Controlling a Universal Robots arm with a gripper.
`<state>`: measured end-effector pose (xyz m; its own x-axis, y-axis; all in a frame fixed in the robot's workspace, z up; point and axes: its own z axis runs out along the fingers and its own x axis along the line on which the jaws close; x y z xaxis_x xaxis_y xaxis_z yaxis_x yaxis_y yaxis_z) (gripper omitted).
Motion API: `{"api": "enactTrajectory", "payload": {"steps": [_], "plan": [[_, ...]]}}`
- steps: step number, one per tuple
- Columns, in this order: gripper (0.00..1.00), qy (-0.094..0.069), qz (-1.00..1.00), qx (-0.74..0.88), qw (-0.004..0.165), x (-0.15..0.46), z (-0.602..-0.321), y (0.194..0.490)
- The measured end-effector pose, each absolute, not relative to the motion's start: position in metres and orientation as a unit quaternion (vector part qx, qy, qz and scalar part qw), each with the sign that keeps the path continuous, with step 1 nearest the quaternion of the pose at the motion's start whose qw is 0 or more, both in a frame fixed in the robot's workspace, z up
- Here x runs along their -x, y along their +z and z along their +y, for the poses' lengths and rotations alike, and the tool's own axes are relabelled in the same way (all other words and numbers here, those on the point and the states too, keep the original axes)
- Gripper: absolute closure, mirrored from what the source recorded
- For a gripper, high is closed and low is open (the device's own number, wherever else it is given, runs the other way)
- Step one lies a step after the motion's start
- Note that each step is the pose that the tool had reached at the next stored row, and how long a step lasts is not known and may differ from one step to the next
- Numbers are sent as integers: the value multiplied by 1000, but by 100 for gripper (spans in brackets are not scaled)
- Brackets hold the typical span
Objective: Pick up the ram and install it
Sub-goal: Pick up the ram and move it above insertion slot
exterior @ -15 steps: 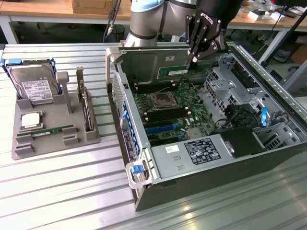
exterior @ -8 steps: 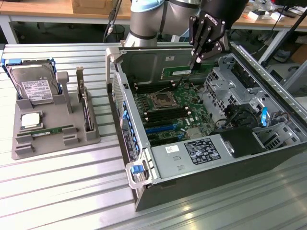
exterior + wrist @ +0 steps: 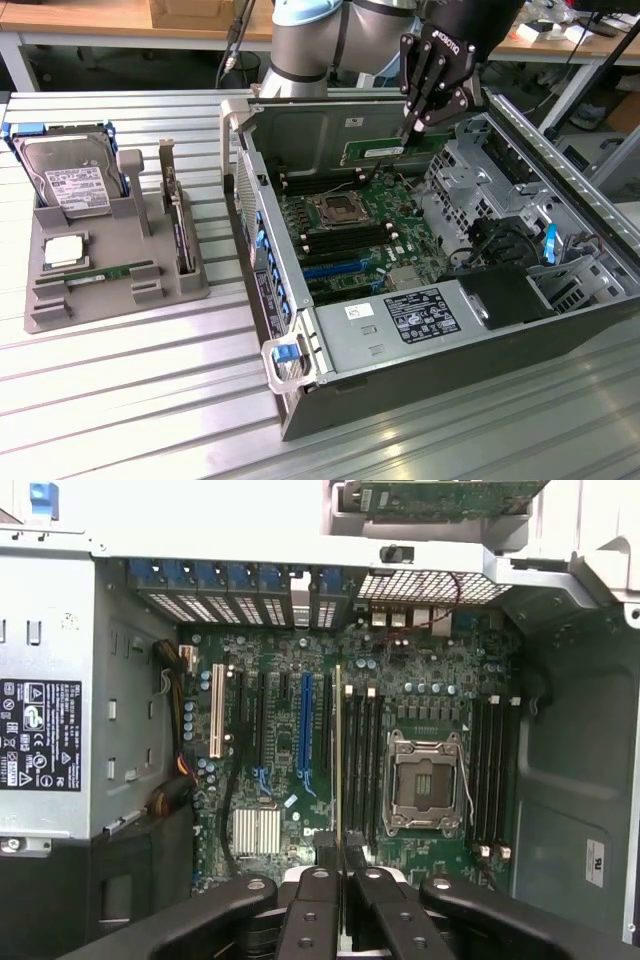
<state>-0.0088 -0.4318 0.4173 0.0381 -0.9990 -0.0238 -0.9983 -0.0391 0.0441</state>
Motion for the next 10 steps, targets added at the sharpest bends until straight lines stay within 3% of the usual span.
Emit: {"api": "enactTrajectory", "payload": {"steps": [10], "plan": [[88, -24, -693, -720, 8, -2, -432, 416]]}}
